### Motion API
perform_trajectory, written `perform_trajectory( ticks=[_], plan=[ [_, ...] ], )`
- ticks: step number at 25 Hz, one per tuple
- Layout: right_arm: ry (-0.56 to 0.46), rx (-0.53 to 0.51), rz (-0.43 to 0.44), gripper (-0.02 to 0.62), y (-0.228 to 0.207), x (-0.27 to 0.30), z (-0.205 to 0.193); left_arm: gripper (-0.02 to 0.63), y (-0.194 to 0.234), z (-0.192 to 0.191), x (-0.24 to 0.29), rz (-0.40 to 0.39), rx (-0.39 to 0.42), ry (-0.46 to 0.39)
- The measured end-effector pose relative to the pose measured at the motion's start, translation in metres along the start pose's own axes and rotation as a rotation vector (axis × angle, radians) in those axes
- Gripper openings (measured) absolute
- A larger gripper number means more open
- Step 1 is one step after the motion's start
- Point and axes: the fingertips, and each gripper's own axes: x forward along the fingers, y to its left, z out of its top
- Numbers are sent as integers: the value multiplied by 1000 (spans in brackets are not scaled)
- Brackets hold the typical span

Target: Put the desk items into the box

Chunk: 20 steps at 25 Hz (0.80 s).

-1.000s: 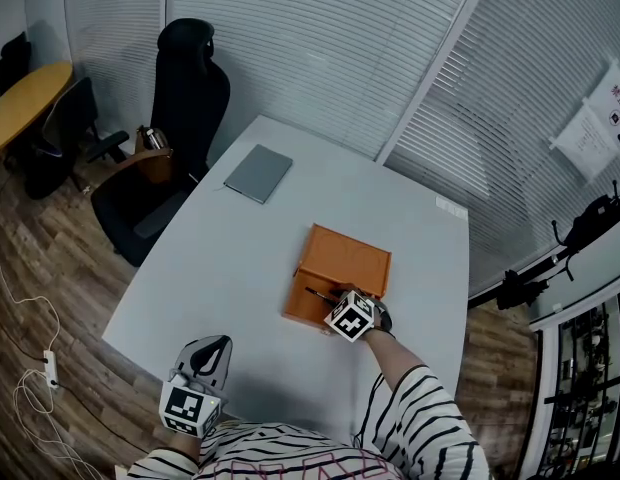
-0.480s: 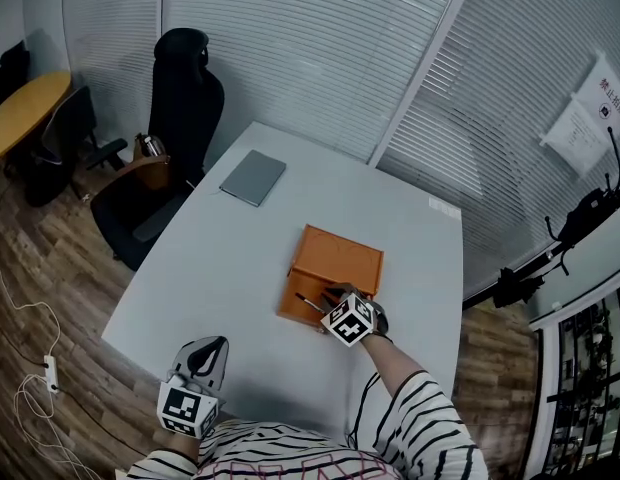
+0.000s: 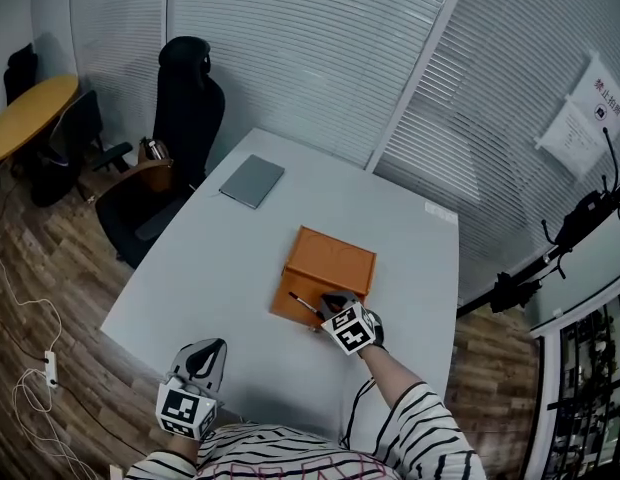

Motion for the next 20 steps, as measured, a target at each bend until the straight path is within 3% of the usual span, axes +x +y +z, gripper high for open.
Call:
perform_trajectory(
  ticks=[20],
  plan=[
    [-439,381,-46,26,-4,-163,7,21,-71,25,-5,85,7,-12]
  ],
)
